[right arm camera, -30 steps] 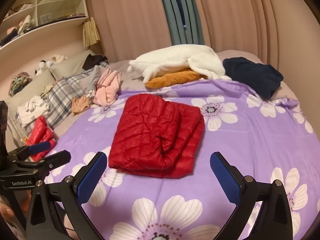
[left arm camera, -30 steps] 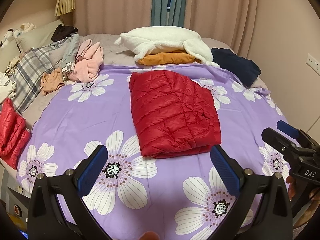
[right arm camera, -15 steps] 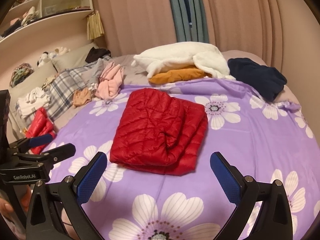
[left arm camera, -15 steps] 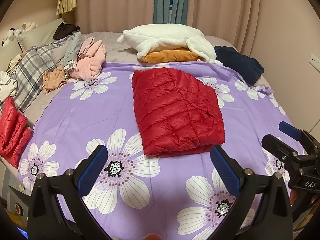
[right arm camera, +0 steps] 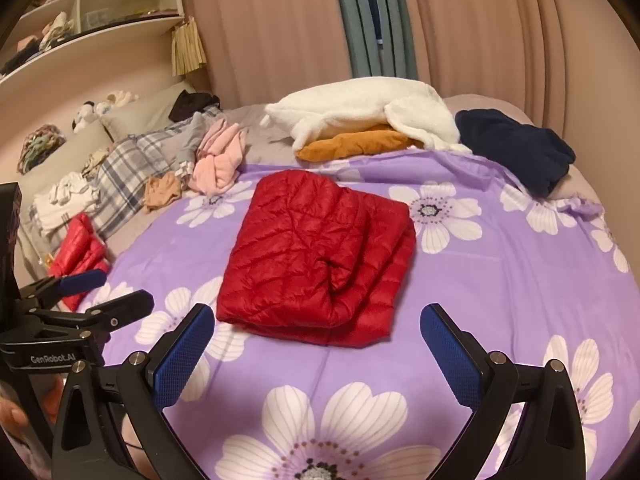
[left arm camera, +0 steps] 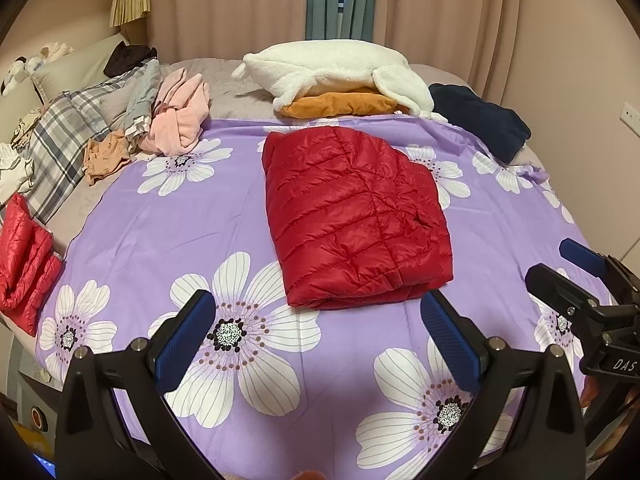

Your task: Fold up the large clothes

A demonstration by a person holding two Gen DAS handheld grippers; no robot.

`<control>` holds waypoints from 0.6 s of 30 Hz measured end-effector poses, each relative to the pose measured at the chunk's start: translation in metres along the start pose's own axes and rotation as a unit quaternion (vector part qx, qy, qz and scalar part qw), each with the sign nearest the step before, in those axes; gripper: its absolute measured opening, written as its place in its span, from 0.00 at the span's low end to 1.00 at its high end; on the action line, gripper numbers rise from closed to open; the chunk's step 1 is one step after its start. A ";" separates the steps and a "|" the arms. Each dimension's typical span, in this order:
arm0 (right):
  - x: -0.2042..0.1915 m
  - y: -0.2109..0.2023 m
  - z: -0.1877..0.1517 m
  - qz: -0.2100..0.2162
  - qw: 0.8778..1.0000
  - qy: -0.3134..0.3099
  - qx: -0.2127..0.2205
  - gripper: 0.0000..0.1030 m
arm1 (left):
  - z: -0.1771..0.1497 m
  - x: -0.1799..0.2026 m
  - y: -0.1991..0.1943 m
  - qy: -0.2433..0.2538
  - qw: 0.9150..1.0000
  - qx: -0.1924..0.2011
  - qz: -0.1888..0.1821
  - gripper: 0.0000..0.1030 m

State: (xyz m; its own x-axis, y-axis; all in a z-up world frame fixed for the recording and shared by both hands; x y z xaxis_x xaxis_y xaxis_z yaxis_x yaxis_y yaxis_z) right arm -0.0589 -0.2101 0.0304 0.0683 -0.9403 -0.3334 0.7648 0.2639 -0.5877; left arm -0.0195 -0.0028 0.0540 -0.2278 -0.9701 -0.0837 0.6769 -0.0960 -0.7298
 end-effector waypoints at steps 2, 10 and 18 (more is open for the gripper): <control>0.000 0.000 0.000 0.000 1.000 0.000 0.000 0.99 | 0.000 0.000 0.000 0.000 1.000 0.000 0.000 1.00; 0.000 0.000 -0.001 0.001 1.000 0.001 -0.001 0.99 | -0.001 0.002 0.002 0.000 1.000 -0.002 -0.001 1.00; -0.001 -0.001 -0.001 0.003 1.000 0.000 0.000 0.99 | -0.001 0.002 0.002 0.000 1.000 -0.002 0.000 1.00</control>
State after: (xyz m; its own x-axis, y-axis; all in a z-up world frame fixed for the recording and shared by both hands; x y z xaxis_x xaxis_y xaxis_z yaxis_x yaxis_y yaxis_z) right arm -0.0603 -0.2094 0.0299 0.0735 -0.9385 -0.3374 0.7644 0.2703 -0.5853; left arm -0.0192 -0.0052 0.0518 -0.2284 -0.9699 -0.0842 0.6740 -0.0951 -0.7326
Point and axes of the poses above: each gripper's, at about its wrist camera, not at the fingertips, and y roughly the way its jaws point, x to its right, z to its top, the point moved 1 cm from there along y, roughly the way its jaws point, and after that the axes turned 12 degrees about y, right-handed, at the moved point
